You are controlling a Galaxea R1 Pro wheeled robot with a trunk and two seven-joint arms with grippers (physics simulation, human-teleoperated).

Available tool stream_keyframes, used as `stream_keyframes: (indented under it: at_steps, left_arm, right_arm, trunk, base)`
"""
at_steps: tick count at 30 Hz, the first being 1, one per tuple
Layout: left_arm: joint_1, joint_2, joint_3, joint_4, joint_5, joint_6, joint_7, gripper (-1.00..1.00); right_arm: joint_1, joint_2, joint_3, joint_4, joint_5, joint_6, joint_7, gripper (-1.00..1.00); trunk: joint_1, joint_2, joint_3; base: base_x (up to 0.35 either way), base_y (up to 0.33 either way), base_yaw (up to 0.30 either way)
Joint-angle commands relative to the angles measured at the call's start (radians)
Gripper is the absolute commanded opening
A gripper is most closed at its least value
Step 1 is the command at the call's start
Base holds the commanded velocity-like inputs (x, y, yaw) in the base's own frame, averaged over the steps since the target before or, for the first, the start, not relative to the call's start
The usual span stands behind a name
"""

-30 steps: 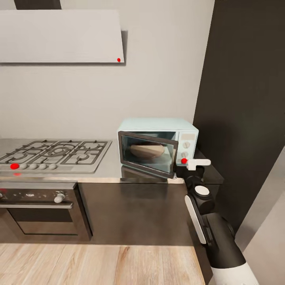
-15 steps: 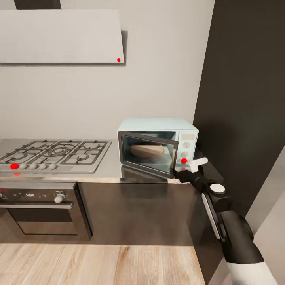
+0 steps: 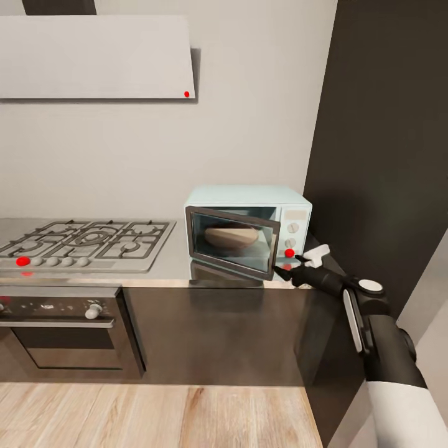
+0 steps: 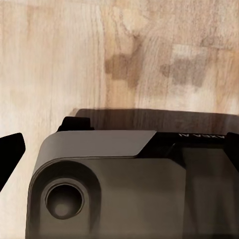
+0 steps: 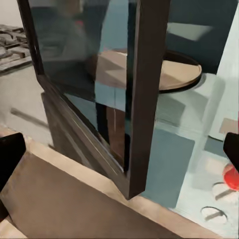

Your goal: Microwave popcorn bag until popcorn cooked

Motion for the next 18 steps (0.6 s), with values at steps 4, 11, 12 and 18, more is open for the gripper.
stream_keyframes:
  at_steps: [4,11,12,18]
  left_arm:
    - [-0.001,-0.001,0.005,0.001,0.001,-0.003,0.000,1.00]
    - [-0.001,-0.001,0.004,0.001,0.000,-0.003,0.000,1.00]
    - [-0.001,-0.001,0.004,0.001,0.000,-0.003,0.000,1.00]
    - [0.000,-0.001,0.005,0.001,0.001,-0.007,0.000,1.00]
  right_arm:
    - [-0.022,0.001,-0.030,0.049,0.009,-0.054,0.095,1.00]
    - [-0.026,-0.014,-0.065,0.057,0.010,-0.061,0.143,1.00]
    - [-0.026,-0.015,-0.066,0.057,0.010,-0.062,0.144,1.00]
    - [-0.026,-0.020,-0.065,0.058,0.012,-0.061,0.148,1.00]
  trunk:
    - [0.000,-0.001,-0.001]
    - [0.000,-0.001,-0.001]
    - [0.000,-0.001,-0.001]
    - [0.000,-0.001,-0.001]
  base:
    - [0.000,0.000,0.000]
    - [0.000,0.000,0.000]
    - [0.000,0.000,0.000]
    - [0.002,0.000,0.000]
